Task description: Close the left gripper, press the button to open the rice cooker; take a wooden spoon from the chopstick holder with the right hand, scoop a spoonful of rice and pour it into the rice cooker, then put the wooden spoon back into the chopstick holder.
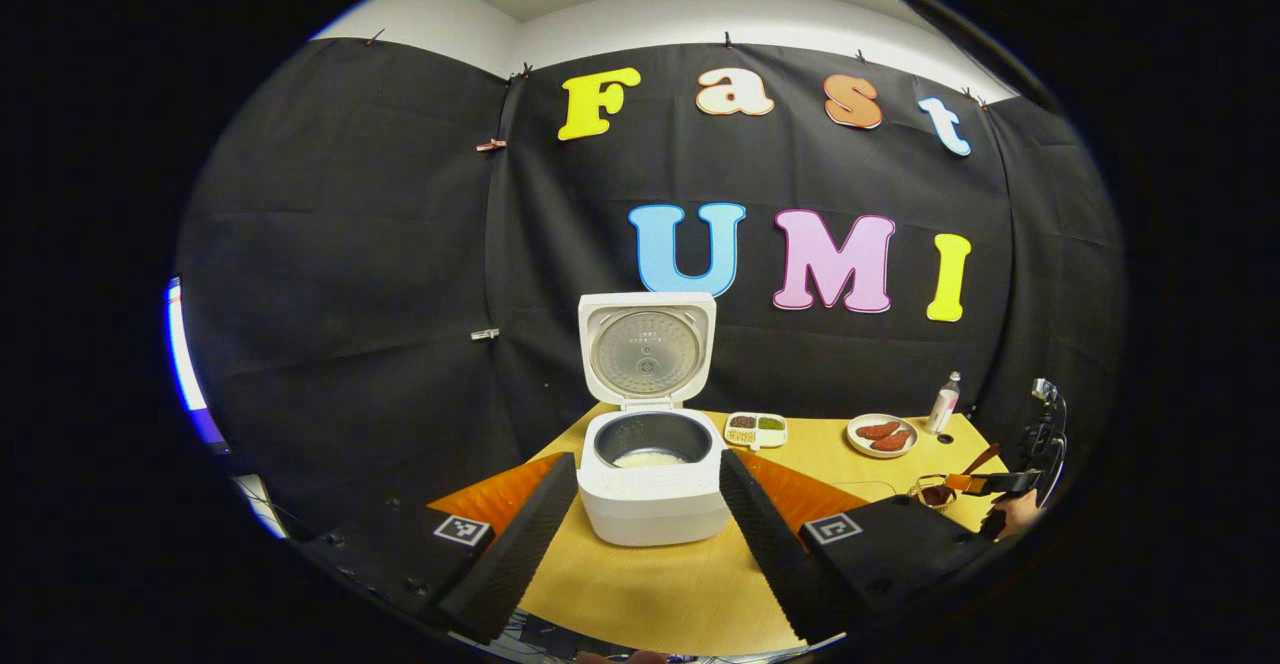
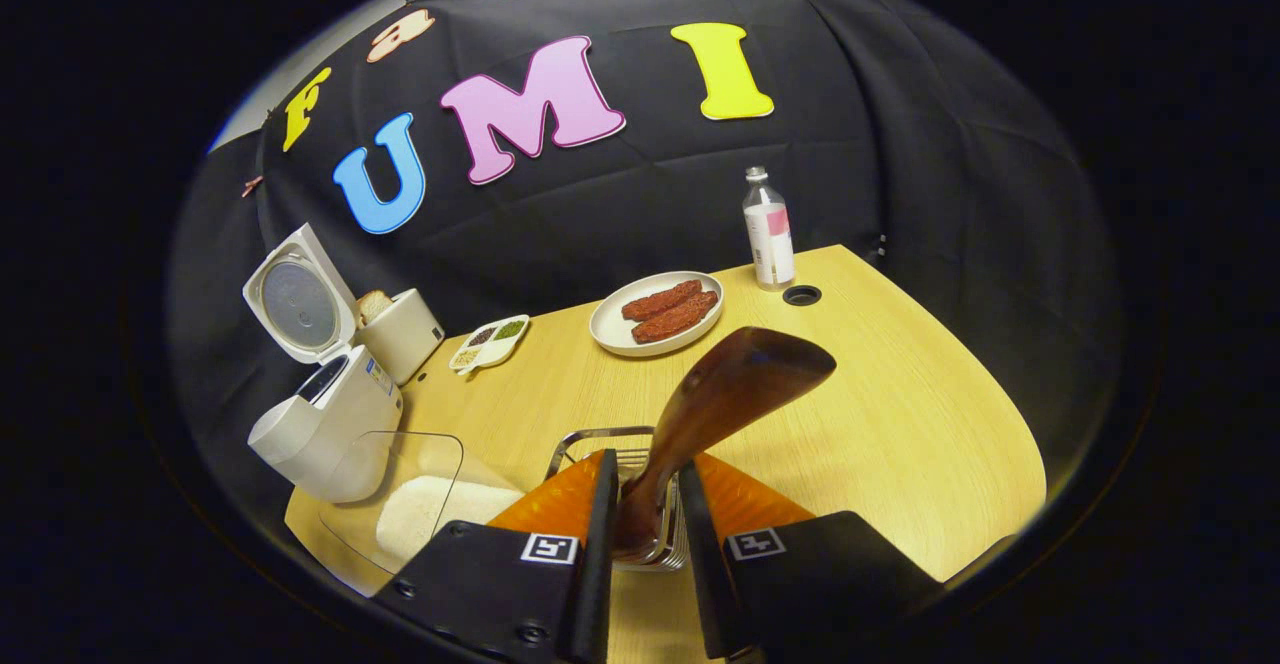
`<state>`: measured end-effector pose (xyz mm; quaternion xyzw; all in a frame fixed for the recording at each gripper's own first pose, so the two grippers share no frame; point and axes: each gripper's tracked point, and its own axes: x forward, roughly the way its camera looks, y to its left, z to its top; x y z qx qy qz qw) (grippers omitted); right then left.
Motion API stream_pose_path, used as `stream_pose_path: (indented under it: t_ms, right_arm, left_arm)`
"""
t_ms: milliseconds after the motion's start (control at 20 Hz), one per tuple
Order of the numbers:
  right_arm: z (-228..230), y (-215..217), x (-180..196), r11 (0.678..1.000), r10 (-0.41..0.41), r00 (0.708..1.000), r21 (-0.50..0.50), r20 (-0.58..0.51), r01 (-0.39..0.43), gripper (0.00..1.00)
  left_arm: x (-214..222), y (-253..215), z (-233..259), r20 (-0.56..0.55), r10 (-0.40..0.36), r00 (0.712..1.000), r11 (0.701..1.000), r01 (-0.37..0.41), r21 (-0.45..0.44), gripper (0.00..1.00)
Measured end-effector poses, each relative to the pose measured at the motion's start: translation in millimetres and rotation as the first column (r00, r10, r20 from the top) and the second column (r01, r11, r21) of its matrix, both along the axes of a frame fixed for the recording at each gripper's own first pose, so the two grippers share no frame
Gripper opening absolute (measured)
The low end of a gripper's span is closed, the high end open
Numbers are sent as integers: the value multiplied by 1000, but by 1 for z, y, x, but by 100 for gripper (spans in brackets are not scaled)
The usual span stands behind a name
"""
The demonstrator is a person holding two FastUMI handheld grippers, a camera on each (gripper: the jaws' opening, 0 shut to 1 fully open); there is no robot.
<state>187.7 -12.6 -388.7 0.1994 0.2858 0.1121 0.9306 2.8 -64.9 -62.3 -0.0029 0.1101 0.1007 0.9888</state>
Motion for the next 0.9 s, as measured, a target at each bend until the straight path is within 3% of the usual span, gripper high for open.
stream_pose_path:
  t_ms: [50, 100, 150, 250, 550, 650, 750, 850, 900]
  right_arm:
    - [-1, 4, 3, 1000, 5, 1000, -8, 8, -5, 29]
    - [1, 5, -1, 1000, 17, 1000, -15, 13, -16, 29]
    - [2, 6, -3, 999, 26, 999, -20, 17, -26, 33]
    - [5, 11, -6, 999, 44, 999, -18, 24, -44, 33]
    - [-3, 21, -5, 996, 73, 997, -44, 0, -73, 27]
    - [-3, 24, -4, 996, 80, 997, -40, -15, -81, 33]
    - [-2, 24, -4, 995, 96, 995, -40, -11, -96, 33]
    - [-1, 20, -3, 996, 86, 996, -23, -17, -87, 19]
    - [-3, 17, -2, 997, 77, 997, -25, -20, -77, 20]
  left_arm:
    - [-1, 3, 0, -1, 5, 1000, 1000, -5, -1, 98]
    - [-3, 5, -1, -2, 9, 1000, 1000, -9, -3, 98]
    - [-4, 7, -1, -3, 13, 1000, 1000, -13, -5, 98]
    - [-6, 10, -3, -6, 16, 1000, 1000, -16, -10, 98]
    - [-10, 17, -6, -14, 20, 1000, 1000, -20, -18, 98]
    - [-11, 19, -7, -16, 25, 1000, 999, -25, -24, 98]
    - [-11, 21, -7, -18, 28, 999, 999, -28, -28, 98]
    - [-12, 23, -7, -15, 31, 999, 999, -31, -24, 98]
    - [-12, 23, -7, -13, 31, 999, 999, -31, -23, 98]
